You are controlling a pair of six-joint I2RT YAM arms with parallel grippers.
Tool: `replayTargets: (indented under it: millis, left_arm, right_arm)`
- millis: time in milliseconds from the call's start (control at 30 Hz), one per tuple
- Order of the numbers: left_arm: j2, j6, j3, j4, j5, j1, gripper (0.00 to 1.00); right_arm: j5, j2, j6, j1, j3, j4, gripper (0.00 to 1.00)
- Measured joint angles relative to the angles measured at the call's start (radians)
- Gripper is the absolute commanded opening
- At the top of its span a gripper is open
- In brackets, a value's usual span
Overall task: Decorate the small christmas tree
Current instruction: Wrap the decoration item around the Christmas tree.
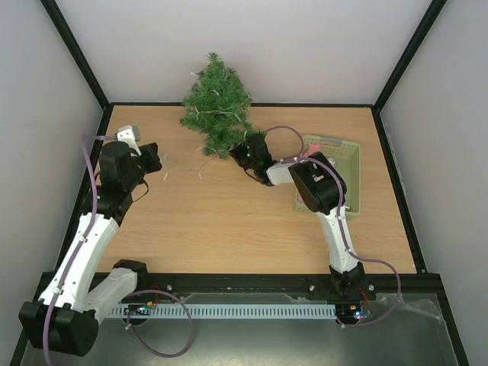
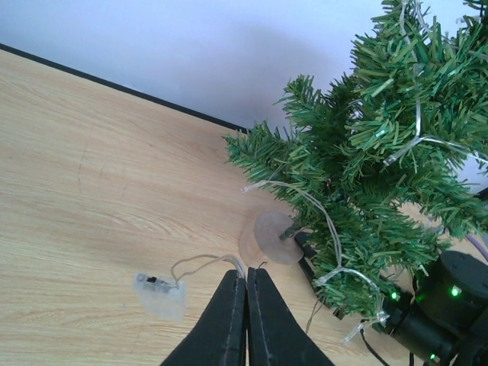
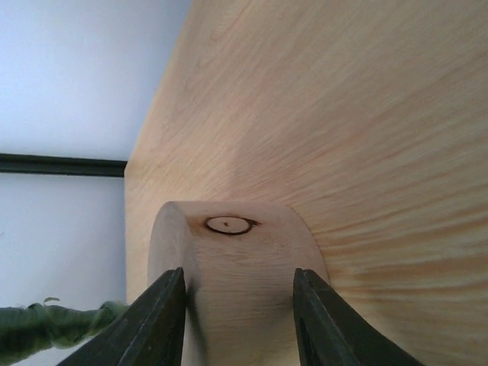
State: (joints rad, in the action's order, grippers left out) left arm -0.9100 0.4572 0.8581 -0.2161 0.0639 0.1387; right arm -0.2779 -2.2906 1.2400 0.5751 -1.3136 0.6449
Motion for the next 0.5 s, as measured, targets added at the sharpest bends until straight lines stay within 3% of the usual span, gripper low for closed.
replayTargets:
  millis: [267,500]
  left_arm:
    - [0.032,0.002,-0.011,-0.008,0.004,0.0,0.02]
    - [0.08,0.003,-0.032,-0.022,0.016,0.001,0.02]
  right_arm:
    - [-0.095,-0.034,-0.228,-0.012,-0.14,-0.145,0.23]
    - [-0.177,-0.034,-0.427,-0.013,-0.182,-0.227,0.21]
